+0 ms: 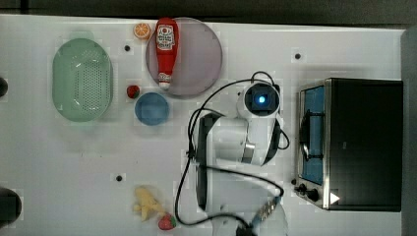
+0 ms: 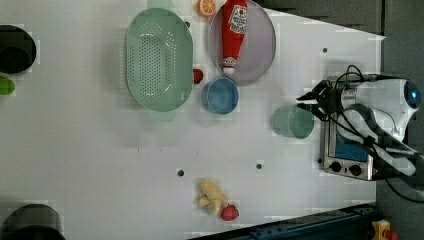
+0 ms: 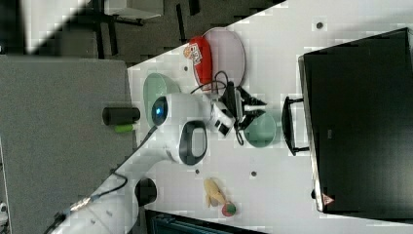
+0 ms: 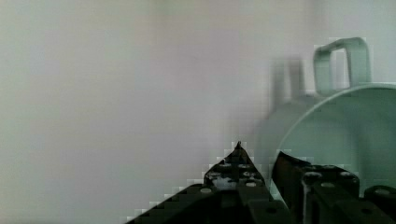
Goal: Drag mug forwards.
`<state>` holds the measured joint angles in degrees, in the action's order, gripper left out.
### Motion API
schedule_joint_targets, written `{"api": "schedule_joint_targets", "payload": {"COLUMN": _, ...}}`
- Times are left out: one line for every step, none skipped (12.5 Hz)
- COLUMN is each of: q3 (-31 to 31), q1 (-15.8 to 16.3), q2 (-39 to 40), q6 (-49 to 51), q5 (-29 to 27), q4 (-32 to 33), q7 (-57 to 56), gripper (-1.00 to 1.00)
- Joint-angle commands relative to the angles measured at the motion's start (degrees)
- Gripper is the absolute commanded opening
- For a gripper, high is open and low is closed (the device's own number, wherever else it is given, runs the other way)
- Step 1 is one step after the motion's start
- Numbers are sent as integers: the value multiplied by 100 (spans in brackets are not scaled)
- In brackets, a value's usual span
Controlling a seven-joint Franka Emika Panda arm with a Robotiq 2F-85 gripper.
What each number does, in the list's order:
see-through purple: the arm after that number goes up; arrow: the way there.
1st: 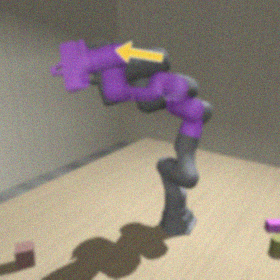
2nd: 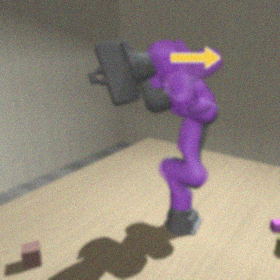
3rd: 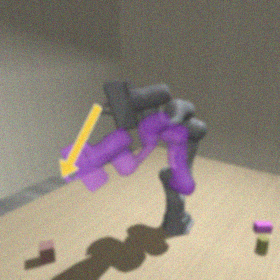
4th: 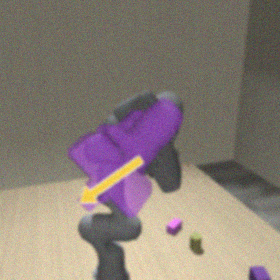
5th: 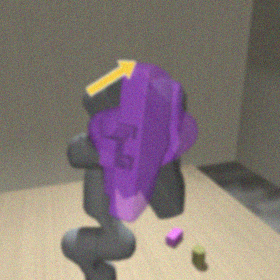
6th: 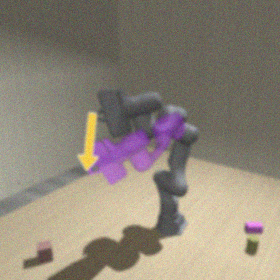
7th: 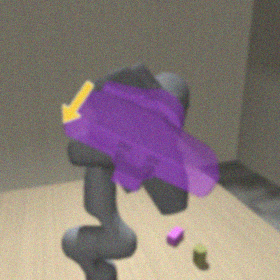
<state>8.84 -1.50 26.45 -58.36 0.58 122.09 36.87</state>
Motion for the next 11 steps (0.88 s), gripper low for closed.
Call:
{"api": "schedule_joint_targets", "payload": {"q3": -122, "q1": -25, "q2": 298, "q6": 121, "q5": 54, "q4": -678, "q7": 74, "gripper": -65}}
{"api": "schedule_joint_targets", "payload": {"q3": -132, "q1": -25, "q2": 434, "q6": 135, "q5": 54, "q4": -914, "q7": 73, "gripper": -65}}
{"api": "schedule_joint_targets", "payload": {"q3": -146, "q1": -25, "q2": 570, "q6": 149, "q5": 54, "q4": -1147, "q7": 72, "gripper": -65}}
{"api": "schedule_joint_targets", "payload": {"q3": -154, "q1": -26, "q2": 711, "q6": 187, "q5": 54, "q4": -1384, "q7": 72, "gripper": -65}}
{"api": "schedule_joint_targets", "payload": {"q3": -164, "q1": -25, "q2": 857, "q6": 252, "q5": 54, "q4": -1638, "q7": 73, "gripper": -65}}
{"api": "schedule_joint_targets", "payload": {"q3": -177, "q1": -25, "q2": 1007, "q6": 335, "q5": 54, "q4": -1885, "q7": 73, "gripper": -65}}
{"api": "schedule_joint_targets", "payload": {"q3": -184, "q1": -24, "q2": 1155, "q6": 411, "q5": 54, "q4": -2119, "q7": 73, "gripper": -65}}
{"api": "schedule_joint_targets", "payload": {"q3": -192, "q1": -24, "q2": 1292, "q6": 468, "q5": 54, "q4": -2352, "q7": 74, "gripper": -65}}
{"api": "schedule_joint_targets", "payload": {"q3": -194, "q1": -24, "q2": 1427, "q6": 512, "q5": 54, "q4": -2590, "q7": 73, "gripper": -65}}
{"api": "schedule_joint_targets", "payload": {"q3": -206, "q1": -25, "q2": 1559, "q6": 540, "q5": 54, "q4": -2833, "q7": 74, "gripper": -65}}
{"api": "schedule_joint_targets", "payload": {"q3": -221, "q1": -25, "q2": 1683, "q6": 560, "q5": 54, "q4": -3043, "q7": 73, "gripper": -65}}
